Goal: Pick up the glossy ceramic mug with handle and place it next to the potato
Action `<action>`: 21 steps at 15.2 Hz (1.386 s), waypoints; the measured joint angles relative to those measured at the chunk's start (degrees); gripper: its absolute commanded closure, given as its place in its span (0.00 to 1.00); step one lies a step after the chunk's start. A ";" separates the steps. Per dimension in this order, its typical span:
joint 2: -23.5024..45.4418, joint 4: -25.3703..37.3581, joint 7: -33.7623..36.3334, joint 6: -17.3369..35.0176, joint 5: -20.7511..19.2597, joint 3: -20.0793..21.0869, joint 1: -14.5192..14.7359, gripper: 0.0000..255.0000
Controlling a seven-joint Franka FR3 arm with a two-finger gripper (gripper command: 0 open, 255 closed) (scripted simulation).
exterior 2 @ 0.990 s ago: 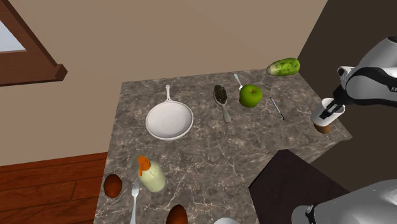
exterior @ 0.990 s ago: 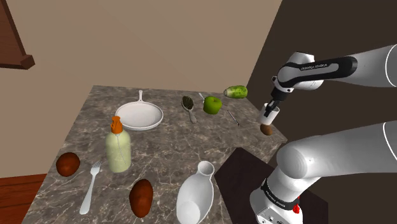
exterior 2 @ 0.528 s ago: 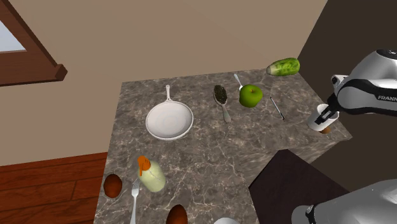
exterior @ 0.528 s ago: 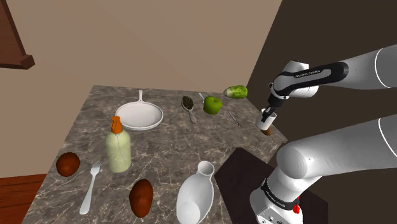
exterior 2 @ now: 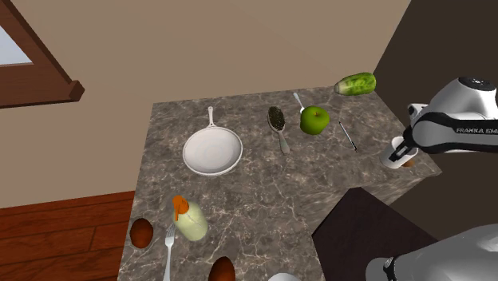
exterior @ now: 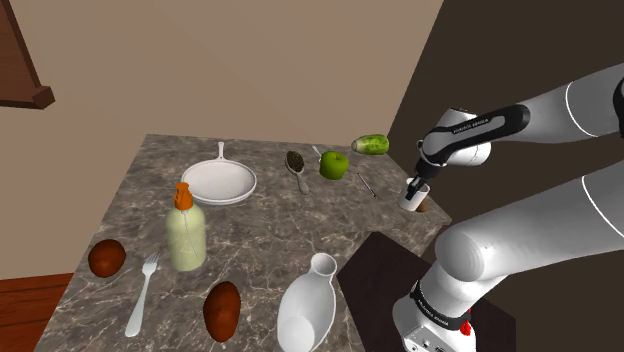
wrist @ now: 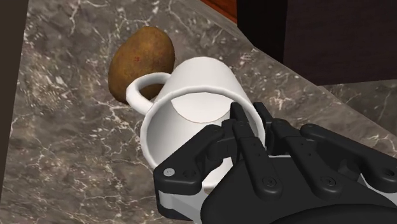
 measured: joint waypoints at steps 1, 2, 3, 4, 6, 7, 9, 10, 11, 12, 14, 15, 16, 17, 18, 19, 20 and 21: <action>1.10 -0.06 -0.12 1.23 0.24 -0.34 0.41 1.00; 1.49 -0.45 -0.25 2.00 0.12 -0.61 0.33 1.00; 1.90 -0.63 -0.29 2.58 0.16 -0.75 0.41 1.00; 2.12 -0.82 -0.24 2.95 0.16 -0.77 0.45 1.00; 2.31 -0.96 -0.31 3.25 0.13 -0.87 0.40 1.00; 2.33 -0.92 -0.29 3.20 0.15 -0.85 0.39 1.00; 2.46 -0.91 -0.30 3.32 0.20 -0.87 0.41 0.00; 2.50 -0.99 -0.29 3.30 0.16 -0.93 0.32 0.00; 2.50 -1.02 -0.28 3.25 0.14 -0.96 0.28 0.00; 2.50 -1.03 -0.27 3.22 0.13 -0.97 0.25 0.00; 2.49 -1.04 -0.27 3.20 0.12 -0.98 0.23 0.00; 2.58 -0.99 -0.29 3.23 0.17 -1.00 0.28 0.00; 1.62 -0.62 -0.22 1.99 0.11 -0.63 0.08 0.00; -0.15 -0.54 0.05 0.15 -0.22 0.04 -0.47 0.00; -1.72 0.53 0.08 -2.36 0.00 0.73 -0.58 0.00; -3.18 1.05 0.37 -4.40 0.11 1.49 -0.73 0.00; -4.60 1.30 0.47 -6.09 0.00 2.05 -1.11 0.00; -5.06 1.44 0.45 -6.70 -0.03 2.20 -1.24 0.00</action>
